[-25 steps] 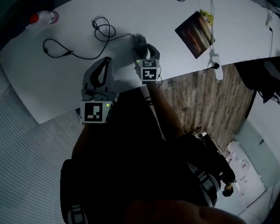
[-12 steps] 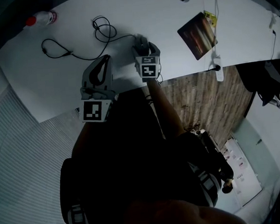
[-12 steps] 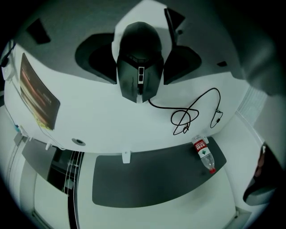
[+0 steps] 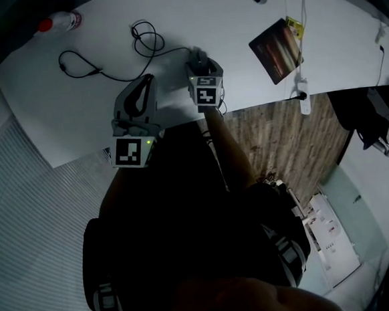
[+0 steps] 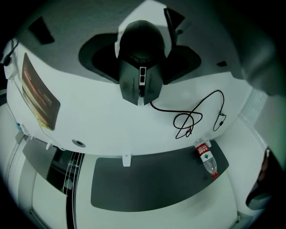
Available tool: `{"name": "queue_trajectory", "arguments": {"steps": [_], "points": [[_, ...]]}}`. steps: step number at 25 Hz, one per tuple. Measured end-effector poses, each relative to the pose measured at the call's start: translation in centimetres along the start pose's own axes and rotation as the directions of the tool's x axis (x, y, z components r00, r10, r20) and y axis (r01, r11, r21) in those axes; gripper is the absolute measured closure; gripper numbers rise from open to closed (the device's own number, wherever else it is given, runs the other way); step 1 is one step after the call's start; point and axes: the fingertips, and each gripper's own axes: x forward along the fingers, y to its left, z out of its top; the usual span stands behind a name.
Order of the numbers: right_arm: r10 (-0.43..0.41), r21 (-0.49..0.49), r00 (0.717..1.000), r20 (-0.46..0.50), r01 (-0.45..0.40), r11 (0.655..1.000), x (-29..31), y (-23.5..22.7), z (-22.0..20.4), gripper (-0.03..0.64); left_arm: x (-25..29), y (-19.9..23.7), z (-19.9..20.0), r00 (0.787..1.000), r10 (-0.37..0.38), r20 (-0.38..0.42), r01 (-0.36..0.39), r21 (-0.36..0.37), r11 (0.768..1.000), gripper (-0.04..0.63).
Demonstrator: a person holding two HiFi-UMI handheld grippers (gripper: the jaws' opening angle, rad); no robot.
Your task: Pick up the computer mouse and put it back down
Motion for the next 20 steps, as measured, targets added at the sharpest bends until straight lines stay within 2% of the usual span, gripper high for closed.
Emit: {"name": "queue_trajectory", "arguments": {"steps": [20], "points": [[0.006,-0.014,1.0,0.023,-0.006,1.0,-1.0,0.6,0.1,0.326,-2.6,-0.3,0.5,0.999,0.03,0.029,-0.03,-0.005,1.0,0.583]]}}
